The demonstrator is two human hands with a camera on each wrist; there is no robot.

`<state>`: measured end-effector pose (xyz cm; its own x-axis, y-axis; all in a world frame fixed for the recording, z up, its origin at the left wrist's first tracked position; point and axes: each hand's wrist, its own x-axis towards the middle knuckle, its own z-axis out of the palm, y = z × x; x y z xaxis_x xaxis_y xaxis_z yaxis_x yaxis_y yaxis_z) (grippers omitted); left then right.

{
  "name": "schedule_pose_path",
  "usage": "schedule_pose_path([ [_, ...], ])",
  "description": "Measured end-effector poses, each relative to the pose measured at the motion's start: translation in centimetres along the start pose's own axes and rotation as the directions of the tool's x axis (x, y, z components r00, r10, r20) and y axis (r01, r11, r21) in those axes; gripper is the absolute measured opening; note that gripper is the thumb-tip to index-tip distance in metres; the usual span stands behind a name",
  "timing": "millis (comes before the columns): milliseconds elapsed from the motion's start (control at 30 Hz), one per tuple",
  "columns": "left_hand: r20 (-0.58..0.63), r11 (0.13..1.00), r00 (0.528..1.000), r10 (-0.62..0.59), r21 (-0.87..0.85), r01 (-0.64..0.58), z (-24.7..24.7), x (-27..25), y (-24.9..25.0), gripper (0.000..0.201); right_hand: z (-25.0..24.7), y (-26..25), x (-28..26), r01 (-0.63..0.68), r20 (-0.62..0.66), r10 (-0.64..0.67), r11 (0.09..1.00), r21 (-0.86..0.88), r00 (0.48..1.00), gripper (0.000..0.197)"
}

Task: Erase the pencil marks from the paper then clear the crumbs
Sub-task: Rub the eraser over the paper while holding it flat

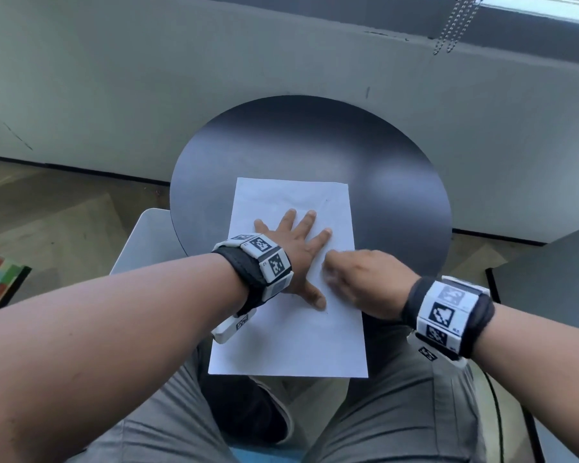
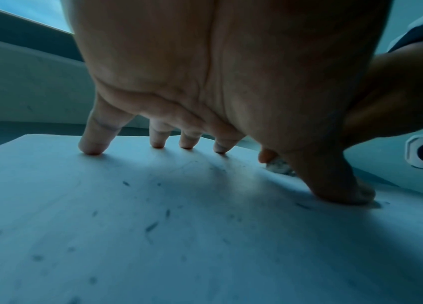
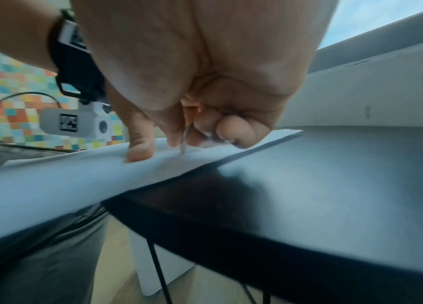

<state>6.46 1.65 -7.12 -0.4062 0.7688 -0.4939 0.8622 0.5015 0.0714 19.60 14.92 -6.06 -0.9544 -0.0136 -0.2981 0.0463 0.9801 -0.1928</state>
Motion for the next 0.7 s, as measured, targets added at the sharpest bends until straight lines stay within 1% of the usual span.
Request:
schedule_pose_path([
  [33,-0.002,1.0,1.0,0.0,-0.004,0.0,0.1,-0.1,0.0,0.136,0.0,-0.2,-0.3,0.03,0.032,-0.03,0.999,-0.01,0.999,0.021],
  [67,-0.003,1.0,1.0,0.0,-0.008,0.0,0.2,-0.2,0.0,0.136,-0.3,0.1,-0.1,0.007,0.028,-0.007,1.0,-0.016,1.0,0.023],
  [100,-0.003,1.0,1.0,0.0,-0.012,0.0,0.2,-0.2,0.0,0.135,-0.6,0.7,0.5,-0.057,-0.005,0.057,0.998,-0.018,0.998,0.024],
  [167,-0.002,1.0,1.0,-0.003,-0.012,0.003,0.1,-0.2,-0.1,0.135,-1.3,2.0,1.6,-0.202,-0.079,0.203,0.979,0.018,0.976,0.022],
  [200,0.001,1.0,1.0,-0.005,-0.009,0.005,0.1,-0.2,-0.1,0.135,-1.3,2.1,1.9,-0.216,-0.1,0.219,0.976,0.036,0.971,0.022],
  [233,0.006,1.0,1.0,-0.007,-0.01,0.007,0.0,-0.3,-0.1,0.135,-1.1,1.7,1.8,-0.191,-0.101,0.194,0.981,0.037,0.976,0.021],
  [267,0.007,1.0,1.0,-0.007,-0.014,0.007,0.1,-0.3,-0.1,0.135,-0.8,1.0,1.5,-0.135,-0.083,0.137,0.991,0.022,0.987,0.02],
  [333,0.003,1.0,1.0,-0.002,-0.024,0.002,0.4,-0.4,-0.2,0.135,0.1,-0.6,0.5,-0.006,0.01,0.006,1.0,-0.003,1.0,0.022],
  [367,-0.002,1.0,1.0,0.001,-0.025,-0.001,0.4,-0.4,-0.2,0.135,0.2,-0.8,0.4,0.014,0.04,-0.014,1.0,-0.001,0.999,0.024],
  [400,-0.006,1.0,1.0,0.002,-0.026,-0.003,0.5,-0.4,-0.2,0.134,0.0,-0.6,0.7,-0.015,0.036,0.015,1.0,-0.004,0.999,0.025],
  [433,-0.009,1.0,1.0,0.002,-0.026,-0.002,0.5,-0.4,-0.2,0.134,-0.4,0.1,1.5,-0.088,0.008,0.088,0.996,-0.007,0.996,0.025],
  [500,-0.007,1.0,1.0,-0.003,-0.02,0.003,0.5,-0.5,-0.2,0.134,-1.3,1.7,2.9,-0.249,-0.054,0.25,0.968,0.02,0.967,0.023],
  [533,-0.004,1.0,1.0,-0.005,-0.018,0.004,0.5,-0.5,-0.2,0.135,-1.5,2.0,3.2,-0.278,-0.07,0.28,0.96,0.037,0.957,0.023],
  [567,0.0,1.0,1.0,-0.005,-0.021,0.005,0.4,-0.5,-0.3,0.135,-1.4,1.7,3.2,-0.268,-0.075,0.27,0.963,0.041,0.96,0.023],
  [600,0.002,1.0,1.0,-0.004,-0.026,0.004,0.4,-0.5,-0.2,0.135,-1.2,1.0,2.7,-0.228,-0.069,0.23,0.973,0.034,0.971,0.022],
  [667,0.01,0.999,1.0,-0.001,-0.033,0.001,0.4,-0.5,-0.2,0.136,-0.4,-1.0,1.2,-0.069,-0.001,0.069,0.998,0.009,0.998,0.026],
  [700,0.015,0.999,1.0,-0.001,-0.032,0.001,0.3,-0.4,-0.2,0.136,-0.2,-1.7,0.6,-0.006,0.049,0.005,1.0,0.023,0.999,0.024],
])
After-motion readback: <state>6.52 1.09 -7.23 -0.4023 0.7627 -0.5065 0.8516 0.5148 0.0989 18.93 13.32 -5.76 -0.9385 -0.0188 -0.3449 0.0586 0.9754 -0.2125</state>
